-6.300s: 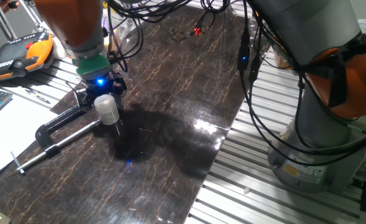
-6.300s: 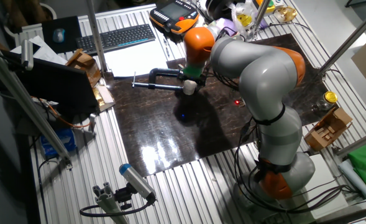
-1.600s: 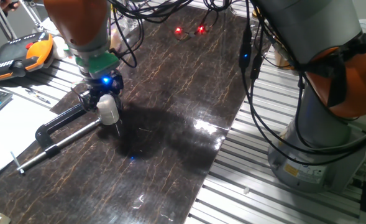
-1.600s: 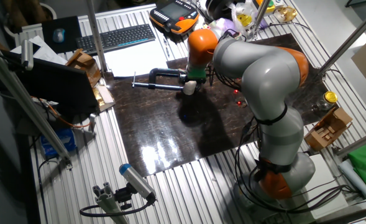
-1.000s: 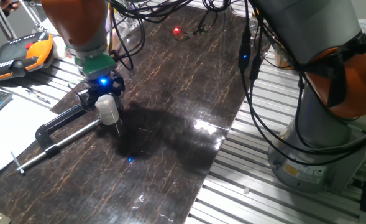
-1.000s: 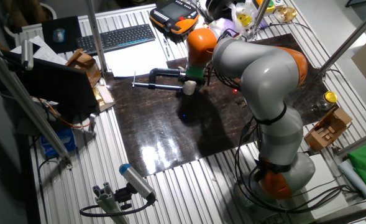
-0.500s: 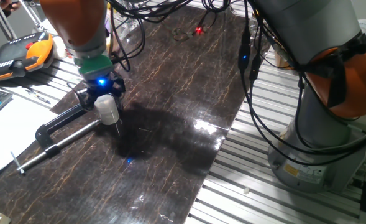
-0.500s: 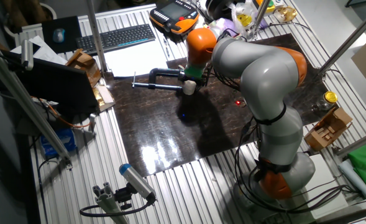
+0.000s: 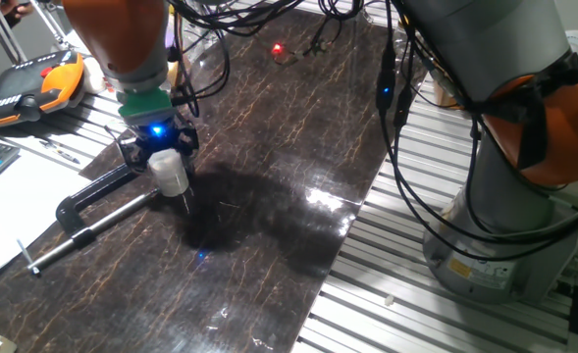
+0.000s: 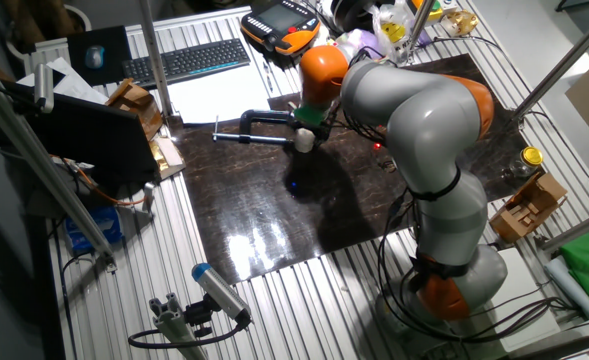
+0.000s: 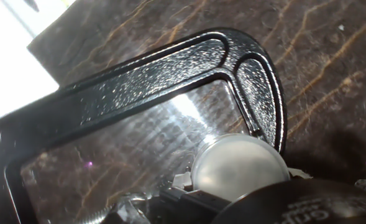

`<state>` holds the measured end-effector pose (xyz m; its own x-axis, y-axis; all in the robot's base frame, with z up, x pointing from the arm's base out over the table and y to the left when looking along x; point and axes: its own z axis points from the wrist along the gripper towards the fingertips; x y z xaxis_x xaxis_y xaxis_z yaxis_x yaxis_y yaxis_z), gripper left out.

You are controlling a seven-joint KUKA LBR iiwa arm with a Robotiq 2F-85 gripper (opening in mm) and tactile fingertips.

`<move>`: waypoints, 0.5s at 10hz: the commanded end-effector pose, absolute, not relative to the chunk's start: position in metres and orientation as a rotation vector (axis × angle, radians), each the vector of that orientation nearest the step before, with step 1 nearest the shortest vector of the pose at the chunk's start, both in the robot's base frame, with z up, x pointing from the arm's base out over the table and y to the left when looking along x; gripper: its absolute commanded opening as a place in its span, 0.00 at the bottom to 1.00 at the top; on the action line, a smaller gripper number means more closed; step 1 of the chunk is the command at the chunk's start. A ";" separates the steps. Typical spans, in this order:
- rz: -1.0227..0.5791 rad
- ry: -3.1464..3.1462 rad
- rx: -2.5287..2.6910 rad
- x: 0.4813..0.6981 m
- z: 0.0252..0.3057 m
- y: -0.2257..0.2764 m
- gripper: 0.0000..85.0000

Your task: Screw the lid onto the jar

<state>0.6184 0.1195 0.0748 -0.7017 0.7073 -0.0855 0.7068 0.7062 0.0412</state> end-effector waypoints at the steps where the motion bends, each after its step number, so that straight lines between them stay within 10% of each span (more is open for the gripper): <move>1: 0.012 2.797 1.211 0.618 0.075 0.120 0.82; 5: 0.021 2.776 1.271 0.618 0.074 0.120 0.83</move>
